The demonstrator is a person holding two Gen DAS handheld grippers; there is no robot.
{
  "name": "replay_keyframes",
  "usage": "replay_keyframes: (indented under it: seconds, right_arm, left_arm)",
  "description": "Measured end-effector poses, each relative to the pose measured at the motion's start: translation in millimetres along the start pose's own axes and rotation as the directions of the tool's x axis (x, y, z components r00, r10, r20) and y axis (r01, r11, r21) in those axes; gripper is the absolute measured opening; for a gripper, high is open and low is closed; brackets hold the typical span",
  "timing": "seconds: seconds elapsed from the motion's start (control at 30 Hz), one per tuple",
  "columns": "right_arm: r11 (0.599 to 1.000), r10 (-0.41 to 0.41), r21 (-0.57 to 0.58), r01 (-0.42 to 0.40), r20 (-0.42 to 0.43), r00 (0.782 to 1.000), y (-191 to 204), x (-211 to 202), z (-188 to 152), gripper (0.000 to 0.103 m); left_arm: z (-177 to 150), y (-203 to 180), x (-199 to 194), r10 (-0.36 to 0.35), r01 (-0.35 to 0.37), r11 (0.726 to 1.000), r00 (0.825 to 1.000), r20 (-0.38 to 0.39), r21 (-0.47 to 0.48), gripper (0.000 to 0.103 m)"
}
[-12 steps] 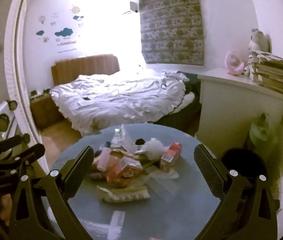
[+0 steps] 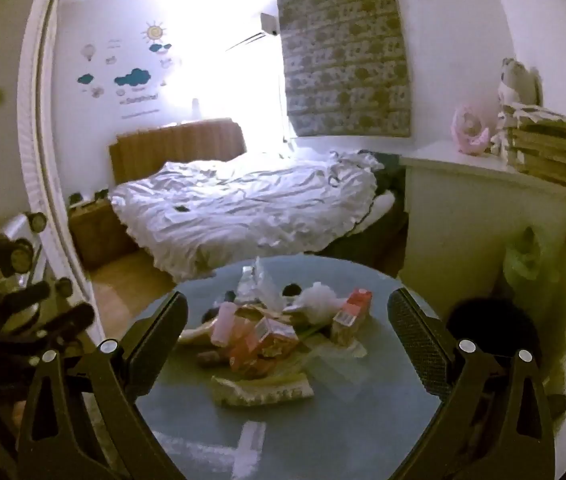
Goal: Collect trash
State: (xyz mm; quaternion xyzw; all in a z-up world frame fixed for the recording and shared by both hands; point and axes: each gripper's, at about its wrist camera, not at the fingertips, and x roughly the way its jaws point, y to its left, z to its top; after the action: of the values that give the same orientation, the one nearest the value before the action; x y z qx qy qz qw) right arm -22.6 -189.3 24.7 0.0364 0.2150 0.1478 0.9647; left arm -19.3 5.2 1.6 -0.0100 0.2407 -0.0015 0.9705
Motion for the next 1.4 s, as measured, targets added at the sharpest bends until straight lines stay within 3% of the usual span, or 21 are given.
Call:
replay_keyframes:
  seconds: [0.2, 0.57, 0.87, 1.1, 1.4]
  right_arm:
    - [0.999, 0.041, 0.037, -0.04, -0.033, 0.999, -5.7, 4.4, -1.5, 0.099]
    - [0.995, 0.075, 0.073, -0.07, -0.059, 0.995, -6.0, 10.0, -6.6, 0.099]
    - [0.986, 0.087, 0.152, -0.066, -0.131, 0.988, -23.7, 26.2, -15.8, 0.099]
    - [0.984, 0.115, 0.152, -0.088, -0.173, 0.978, -21.5, 35.8, -25.0, 0.099]
    - [0.986, 0.117, 0.138, -0.096, -0.155, 0.981, -18.9, 35.3, -26.9, 0.099]
  left_arm:
    - [-1.0, 2.7, 4.3, 0.015, -0.017, 0.999, 0.998, -0.065, -0.034, 0.098]
    - [-4.6, 5.9, 5.5, -0.034, 0.032, 0.999, 0.998, -0.055, -0.03, 0.098]
    - [-5.1, 13.2, 6.0, -0.025, 0.022, 0.998, 0.998, -0.051, -0.052, 0.098]
    - [-5.3, 14.3, 5.8, -0.028, 0.025, 0.998, 0.998, -0.052, -0.053, 0.098]
    - [-6.4, 14.6, 7.6, -0.027, 0.024, 0.998, 0.998, -0.056, -0.052, 0.098]
